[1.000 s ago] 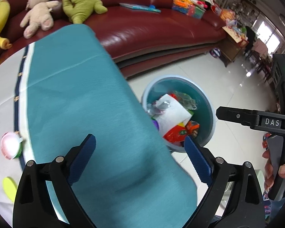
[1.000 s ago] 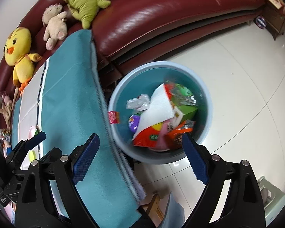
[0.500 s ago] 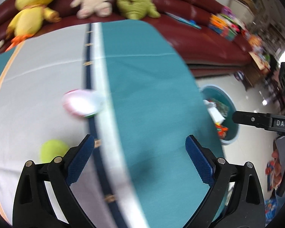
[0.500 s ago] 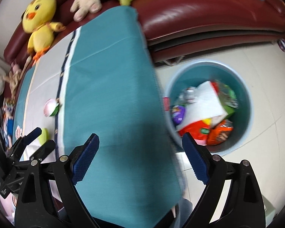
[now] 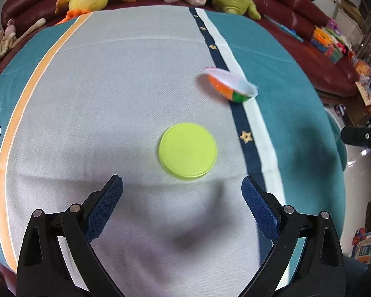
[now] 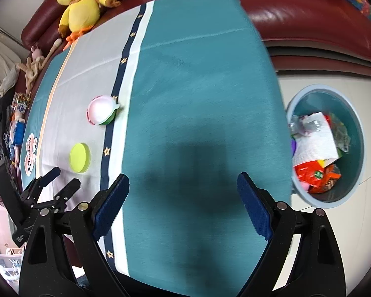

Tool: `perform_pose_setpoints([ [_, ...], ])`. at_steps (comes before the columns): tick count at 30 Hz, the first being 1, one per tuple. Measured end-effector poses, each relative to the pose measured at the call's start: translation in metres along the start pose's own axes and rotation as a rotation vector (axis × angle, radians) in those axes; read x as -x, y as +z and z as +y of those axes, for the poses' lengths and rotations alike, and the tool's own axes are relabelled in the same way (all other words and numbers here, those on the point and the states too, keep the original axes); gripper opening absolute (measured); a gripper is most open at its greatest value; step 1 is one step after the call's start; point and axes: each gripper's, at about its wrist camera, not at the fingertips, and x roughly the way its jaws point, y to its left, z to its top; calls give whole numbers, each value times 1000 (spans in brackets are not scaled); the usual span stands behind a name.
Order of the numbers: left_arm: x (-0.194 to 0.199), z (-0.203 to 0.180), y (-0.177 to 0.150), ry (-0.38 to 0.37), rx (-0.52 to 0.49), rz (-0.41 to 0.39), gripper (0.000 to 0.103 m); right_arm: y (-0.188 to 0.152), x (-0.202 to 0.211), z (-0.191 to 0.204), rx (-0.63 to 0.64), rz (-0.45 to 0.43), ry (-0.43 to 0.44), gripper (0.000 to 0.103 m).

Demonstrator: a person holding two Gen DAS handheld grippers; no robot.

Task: Collect trash
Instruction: 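Move both tools back over the table toward the lid and bowl, then grasp the yellow-green lid with the left tool while the right tool grasps the white bowl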

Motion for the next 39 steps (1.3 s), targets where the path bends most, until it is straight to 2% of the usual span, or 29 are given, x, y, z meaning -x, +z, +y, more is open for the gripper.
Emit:
perform_pose_setpoints([
  [8, -9, 5, 1, -31, -11, -30, 96, -1, -12, 17, -3, 27, -6, 85],
  [11, -13, 4, 4, -39, -28, -34, 90, -2, -16, 19, -11, 30, -9, 85],
  [15, -15, -2, 7, -16, -79, -63, 76, 1, -22, 24, -22, 42, -10, 85],
  [16, -15, -3, 8, -9, -87, -74, 63, 2, -24, 27, -19, 45, -12, 85],
  [17, -15, -4, 8, -2, -95, -91, 54, 4, -26, 30, -12, 48, -12, 85],
  [24, -7, 36, 16, -41, 64, -126, 54, 22, -44, 69, 74, 60, 12, 85],
  [32, 7, 66, 23, -59, 128, -131, 54, 61, -68, 119, 204, 57, 44, 85],
  [39, 7, 77, 26, -68, 157, -123, 54, 88, -94, 139, 290, 63, 47, 85],
])
